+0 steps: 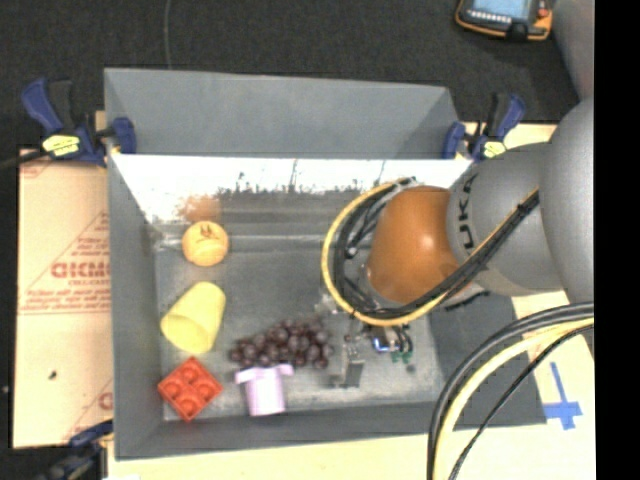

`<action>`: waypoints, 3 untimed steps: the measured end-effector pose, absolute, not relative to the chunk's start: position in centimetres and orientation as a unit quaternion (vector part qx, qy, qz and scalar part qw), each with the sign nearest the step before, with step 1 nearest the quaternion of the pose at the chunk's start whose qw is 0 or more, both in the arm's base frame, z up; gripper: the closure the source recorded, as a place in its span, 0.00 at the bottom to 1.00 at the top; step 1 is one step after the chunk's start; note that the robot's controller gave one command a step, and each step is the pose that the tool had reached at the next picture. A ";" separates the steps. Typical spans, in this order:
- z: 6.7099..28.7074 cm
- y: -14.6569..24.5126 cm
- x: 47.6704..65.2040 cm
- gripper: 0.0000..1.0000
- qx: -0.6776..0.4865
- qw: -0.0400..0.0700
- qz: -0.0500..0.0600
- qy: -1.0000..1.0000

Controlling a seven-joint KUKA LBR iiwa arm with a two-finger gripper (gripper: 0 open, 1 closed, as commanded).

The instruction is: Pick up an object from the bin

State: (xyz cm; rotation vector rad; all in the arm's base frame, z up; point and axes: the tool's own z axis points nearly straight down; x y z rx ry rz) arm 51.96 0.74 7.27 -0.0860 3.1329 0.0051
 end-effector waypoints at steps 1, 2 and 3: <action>7.1 5.0 57.0 0.00 -0.210 0.006 0.000 0.978; 7.0 6.2 52.5 1.00 -0.032 0.004 0.001 0.999; 7.0 6.2 52.5 1.00 -0.032 0.004 0.001 0.999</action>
Offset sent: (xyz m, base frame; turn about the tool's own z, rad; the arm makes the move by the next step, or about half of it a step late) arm 0.0044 0.0554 -0.0027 -0.0060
